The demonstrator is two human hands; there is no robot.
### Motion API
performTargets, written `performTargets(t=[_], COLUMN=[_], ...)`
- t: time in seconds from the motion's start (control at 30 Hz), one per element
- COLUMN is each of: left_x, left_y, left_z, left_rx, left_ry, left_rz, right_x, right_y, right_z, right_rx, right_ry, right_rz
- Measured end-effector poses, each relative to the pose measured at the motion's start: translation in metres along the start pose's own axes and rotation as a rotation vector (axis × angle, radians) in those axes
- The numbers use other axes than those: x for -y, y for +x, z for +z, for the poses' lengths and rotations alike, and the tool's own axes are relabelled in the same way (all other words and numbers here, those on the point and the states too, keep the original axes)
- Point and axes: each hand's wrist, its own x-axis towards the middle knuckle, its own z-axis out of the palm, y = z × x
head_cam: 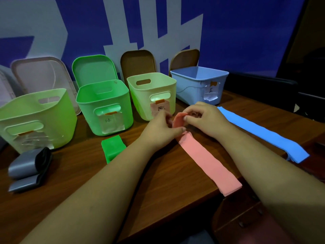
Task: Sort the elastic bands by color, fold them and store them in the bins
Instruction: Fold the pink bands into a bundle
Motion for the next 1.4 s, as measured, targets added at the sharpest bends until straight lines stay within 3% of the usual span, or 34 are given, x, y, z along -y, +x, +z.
performTargets(t=[0.07,0.2,0.43,0.6,1.2,1.4], left_x=[0.004,0.007,0.005,0.01,0.014,0.003], left_y=[0.001,0.008,0.019,0.02,0.008,0.006], left_z=[0.0,0.006,0.009,0.005,-0.009,-0.012], left_rx=[0.05,-0.043,-0.217,-0.155,-0.012,-0.011], left_ry=[0.12,0.128,0.239,0.297,0.358,0.208], left_rz=[0.007,-0.016,-0.06,-0.047,0.046,-0.119], right_x=[0.001,0.003,0.009,0.004,0.006,0.006], right_y=[0.0,-0.002,-0.005,-0.006,-0.012,-0.012], right_z=[-0.001,-0.004,-0.004,-0.006,-0.012,-0.011], right_rx=[-0.056,-0.107,0.011,0.146,0.394,0.266], right_ry=[0.031,0.084,0.114,0.091,0.064,0.099], right_rz=[-0.008,-0.035,-0.048,0.002,0.072,0.17])
